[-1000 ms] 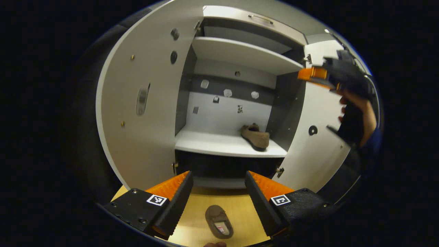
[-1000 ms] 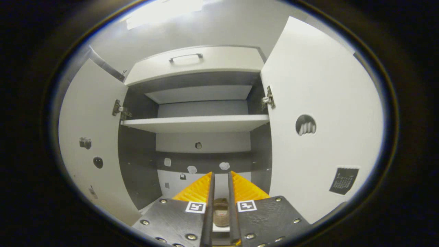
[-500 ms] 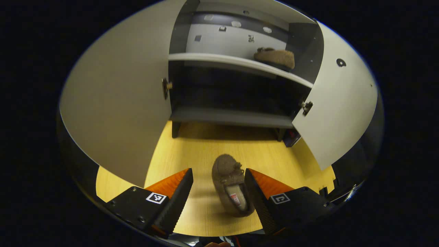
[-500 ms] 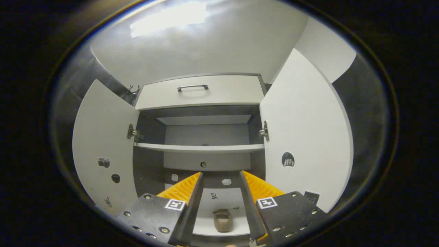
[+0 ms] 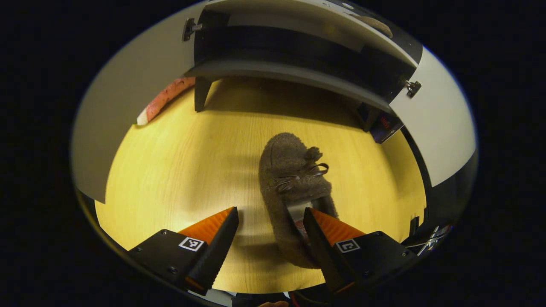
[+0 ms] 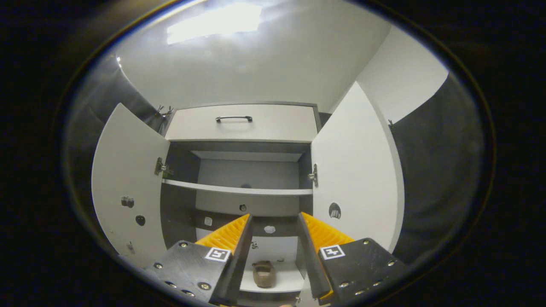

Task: Grab one shoe with the right hand and put it into the shoe cabinet, grab the other shoe with the left hand and put it into the shoe cabinet; then close the right door with the right hand and the left door with the left hand.

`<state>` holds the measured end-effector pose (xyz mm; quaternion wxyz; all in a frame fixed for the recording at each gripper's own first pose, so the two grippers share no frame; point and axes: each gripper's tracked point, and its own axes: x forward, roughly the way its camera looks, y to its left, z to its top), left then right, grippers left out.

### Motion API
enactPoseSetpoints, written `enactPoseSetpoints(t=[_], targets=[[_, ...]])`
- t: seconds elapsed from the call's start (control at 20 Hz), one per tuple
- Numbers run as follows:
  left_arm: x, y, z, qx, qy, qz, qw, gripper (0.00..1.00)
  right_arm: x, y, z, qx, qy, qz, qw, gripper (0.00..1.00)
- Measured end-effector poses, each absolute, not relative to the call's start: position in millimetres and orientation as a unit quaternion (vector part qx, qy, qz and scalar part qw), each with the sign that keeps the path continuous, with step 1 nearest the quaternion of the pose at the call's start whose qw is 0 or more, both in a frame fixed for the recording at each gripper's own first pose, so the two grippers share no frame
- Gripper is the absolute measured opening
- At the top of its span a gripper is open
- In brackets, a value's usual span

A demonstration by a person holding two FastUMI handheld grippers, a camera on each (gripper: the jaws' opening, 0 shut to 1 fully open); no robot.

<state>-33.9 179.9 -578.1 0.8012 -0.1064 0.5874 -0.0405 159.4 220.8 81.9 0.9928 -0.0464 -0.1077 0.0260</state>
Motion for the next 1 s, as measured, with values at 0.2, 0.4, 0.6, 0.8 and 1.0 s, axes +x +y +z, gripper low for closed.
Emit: enactPoseSetpoints(t=[0.2,0.4,0.6,0.8,1.0], targets=[[-30.6,171.9,-600.5,-0.138,0.603,-0.035,0.785,0.76,150.5,206.7,87.3,-0.062,-0.111,0.007,0.992,0.58],[-27.8,168.0,-599.8,-0.152,0.612,-0.034,0.776,0.33,142.4,194.6,97.7,-0.068,-0.123,-0.01,0.99,0.58],[-20.1,177.1,-602.7,-0.145,0.626,-0.011,0.766,0.01,138.8,191.0,106.3,-0.068,-0.138,-0.016,0.988,0.61],[-2.1,187.3,-587.1,-0.098,0.61,-0.022,0.786,0.01,139.3,190.9,102.3,-0.081,-0.133,-0.016,0.988,0.61],[11.5,198.0,-570.7,-0.1,0.568,-0.034,0.816,0.01,139.9,192.6,95.3,-0.091,-0.127,-0.012,0.988,0.62]])
